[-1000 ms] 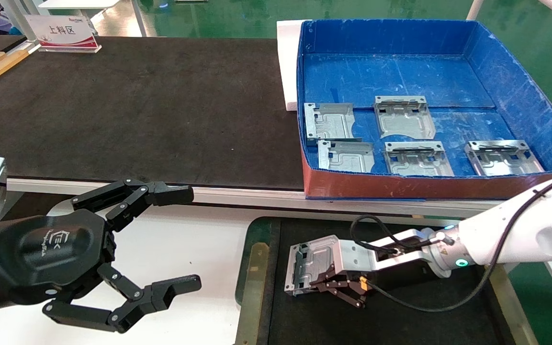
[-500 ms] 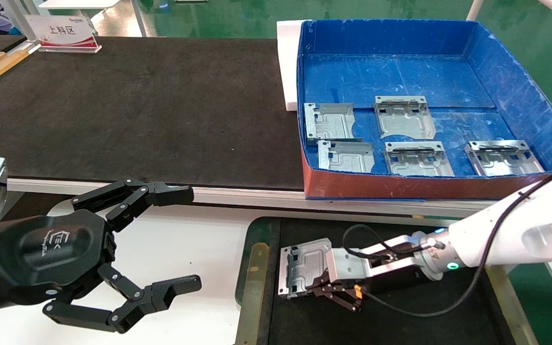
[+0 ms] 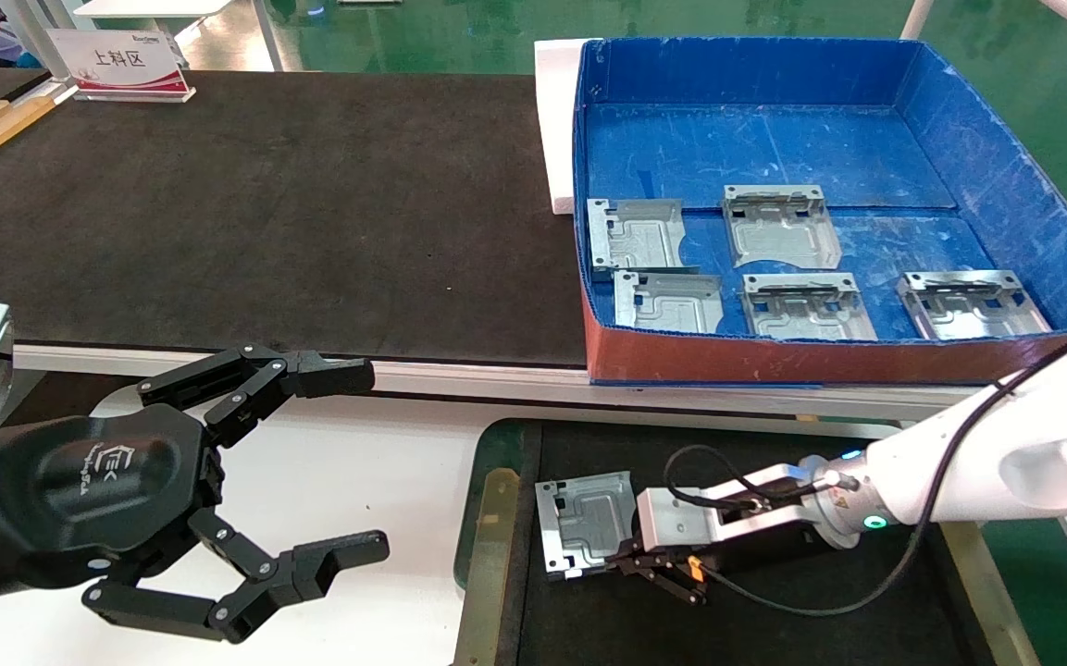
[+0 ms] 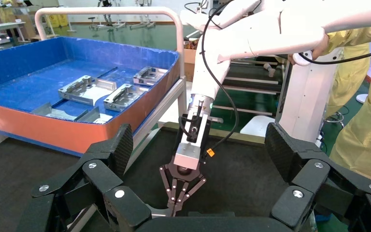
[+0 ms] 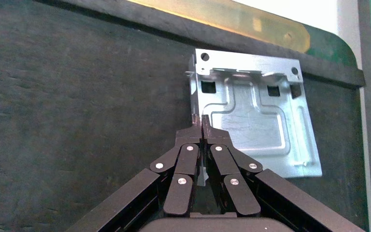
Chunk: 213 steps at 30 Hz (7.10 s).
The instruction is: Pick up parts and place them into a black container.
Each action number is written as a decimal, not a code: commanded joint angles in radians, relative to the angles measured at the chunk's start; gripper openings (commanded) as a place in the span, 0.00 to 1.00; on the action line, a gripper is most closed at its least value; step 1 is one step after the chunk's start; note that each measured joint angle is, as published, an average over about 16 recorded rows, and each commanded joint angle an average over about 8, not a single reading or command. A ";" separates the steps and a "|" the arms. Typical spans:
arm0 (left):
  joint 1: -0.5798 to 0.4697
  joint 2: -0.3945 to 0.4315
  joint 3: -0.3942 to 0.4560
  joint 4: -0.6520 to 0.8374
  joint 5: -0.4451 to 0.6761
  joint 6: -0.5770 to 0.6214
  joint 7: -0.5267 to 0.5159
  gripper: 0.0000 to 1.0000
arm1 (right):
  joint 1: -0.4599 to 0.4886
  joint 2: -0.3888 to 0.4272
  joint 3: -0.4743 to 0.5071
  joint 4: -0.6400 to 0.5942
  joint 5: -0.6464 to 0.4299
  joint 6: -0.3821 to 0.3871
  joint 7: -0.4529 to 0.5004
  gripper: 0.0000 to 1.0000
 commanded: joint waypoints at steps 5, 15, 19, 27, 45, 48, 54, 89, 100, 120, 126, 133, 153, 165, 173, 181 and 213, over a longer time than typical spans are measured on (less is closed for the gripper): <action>0.000 0.000 0.000 0.000 0.000 0.000 0.000 1.00 | 0.004 -0.005 0.004 -0.031 0.004 0.024 0.000 0.00; 0.000 0.000 0.000 0.000 0.000 0.000 0.000 1.00 | 0.005 -0.009 0.011 -0.059 0.015 0.021 0.024 0.00; 0.000 0.000 0.000 0.000 0.000 0.000 0.000 1.00 | 0.008 -0.007 0.012 -0.060 0.017 -0.002 0.030 0.00; 0.000 0.000 0.000 0.000 0.000 0.000 0.000 1.00 | 0.020 -0.007 0.005 -0.065 0.006 0.007 0.046 0.00; 0.000 0.000 0.000 0.000 0.000 0.000 0.000 1.00 | 0.021 -0.019 0.003 -0.061 0.003 0.032 0.065 0.00; 0.000 0.000 0.000 0.000 0.000 0.000 0.000 1.00 | 0.022 -0.027 0.002 -0.056 0.001 0.041 0.065 0.00; 0.000 0.000 0.000 0.000 0.000 0.000 0.000 1.00 | 0.022 -0.044 0.000 -0.048 -0.002 0.055 0.063 0.00; 0.000 0.000 0.000 0.000 0.000 0.000 0.000 1.00 | 0.056 -0.010 0.001 -0.022 0.002 -0.030 0.012 1.00; 0.000 0.000 0.000 0.000 0.000 0.000 0.000 1.00 | 0.068 0.062 0.040 0.076 0.082 -0.208 -0.045 1.00; 0.000 0.000 0.000 0.000 0.000 0.000 0.000 1.00 | 0.014 0.302 -0.007 0.539 0.419 -0.236 0.114 1.00; 0.000 0.000 0.000 0.000 0.000 0.000 0.000 1.00 | 0.009 0.291 0.002 0.523 0.400 -0.232 0.114 1.00; 0.000 0.000 0.000 0.000 0.000 0.000 0.000 1.00 | -0.038 0.319 0.060 0.581 0.419 -0.223 0.174 1.00; 0.000 0.000 0.000 0.000 0.000 0.000 0.000 1.00 | -0.216 0.427 0.282 0.805 0.492 -0.187 0.407 1.00; 0.000 0.000 0.000 0.000 0.000 0.000 0.000 1.00 | -0.323 0.492 0.415 0.940 0.536 -0.166 0.546 1.00; 0.000 0.000 0.000 0.000 0.000 0.000 0.000 1.00 | -0.394 0.536 0.505 1.029 0.565 -0.151 0.639 1.00; 0.000 0.000 0.000 0.000 0.000 0.000 0.000 1.00 | -0.465 0.579 0.593 1.119 0.595 -0.137 0.732 1.00; 0.000 0.000 0.000 0.001 0.000 -0.001 0.000 1.00 | -0.524 0.614 0.666 1.192 0.620 -0.124 0.805 1.00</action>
